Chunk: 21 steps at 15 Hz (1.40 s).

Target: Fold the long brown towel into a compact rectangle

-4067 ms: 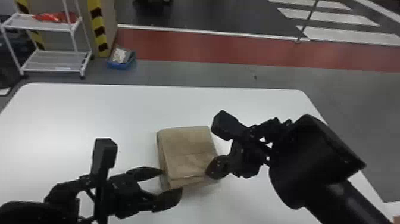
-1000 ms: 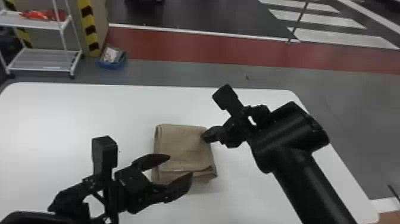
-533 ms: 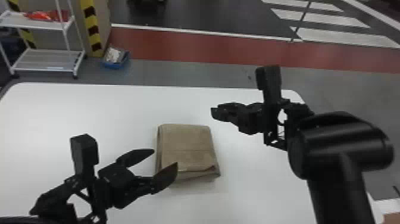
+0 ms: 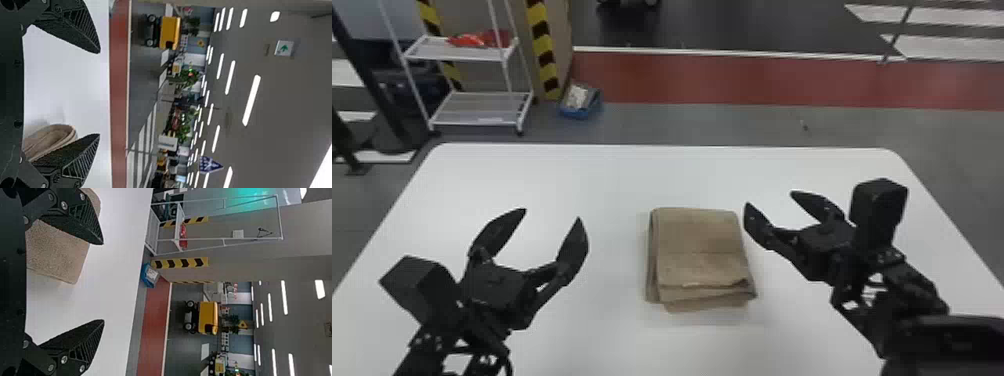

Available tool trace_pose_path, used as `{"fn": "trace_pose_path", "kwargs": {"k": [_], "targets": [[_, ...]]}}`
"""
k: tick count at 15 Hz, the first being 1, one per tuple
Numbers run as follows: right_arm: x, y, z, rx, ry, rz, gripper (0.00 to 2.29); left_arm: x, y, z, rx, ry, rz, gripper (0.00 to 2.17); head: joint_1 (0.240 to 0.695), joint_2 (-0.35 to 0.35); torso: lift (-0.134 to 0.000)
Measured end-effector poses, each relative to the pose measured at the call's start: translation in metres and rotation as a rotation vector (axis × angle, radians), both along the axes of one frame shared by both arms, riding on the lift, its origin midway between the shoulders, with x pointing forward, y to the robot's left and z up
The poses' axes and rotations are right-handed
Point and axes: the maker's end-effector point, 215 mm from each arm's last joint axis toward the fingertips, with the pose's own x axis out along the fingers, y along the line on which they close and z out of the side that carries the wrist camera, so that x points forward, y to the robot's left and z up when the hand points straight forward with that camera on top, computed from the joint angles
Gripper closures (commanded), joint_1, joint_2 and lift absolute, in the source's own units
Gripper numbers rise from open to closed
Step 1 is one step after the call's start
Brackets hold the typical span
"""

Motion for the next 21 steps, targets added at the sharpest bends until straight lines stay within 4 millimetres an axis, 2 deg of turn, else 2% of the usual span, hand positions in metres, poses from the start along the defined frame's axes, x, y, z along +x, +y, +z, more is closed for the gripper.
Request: {"fn": "trace_pose_path", "kwargs": {"k": [3, 5, 8, 11, 15, 21], "targets": [[-0.028, 0.007, -0.016, 0.05, -0.01, 0.011, 0.17, -0.014, 0.036, 0.016, 0.03, -0.086, 0.133, 0.14, 0.695, 0.035, -0.12], [-0.035, 0.018, -0.008, 0.061, -0.08, 0.03, 0.17, -0.021, 0.048, 0.02, 0.051, -0.111, 0.158, 0.14, 0.695, 0.057, -0.12], [-0.041, 0.024, -0.003, 0.058, -0.151, 0.029, 0.17, -0.025, 0.05, 0.006, 0.064, -0.072, 0.152, 0.14, 0.695, 0.075, -0.12], [-0.041, 0.013, -0.001, 0.044, -0.164, -0.022, 0.17, -0.027, 0.053, 0.0, 0.067, -0.053, 0.157, 0.14, 0.695, 0.068, -0.12], [-0.044, 0.005, -0.008, 0.033, -0.143, -0.052, 0.17, -0.028, 0.057, -0.01, 0.062, -0.02, 0.166, 0.14, 0.695, 0.062, -0.12], [-0.044, 0.006, -0.007, 0.033, -0.144, -0.052, 0.17, -0.028, 0.071, -0.009, 0.066, -0.011, 0.185, 0.14, 0.695, 0.079, -0.12]]}}
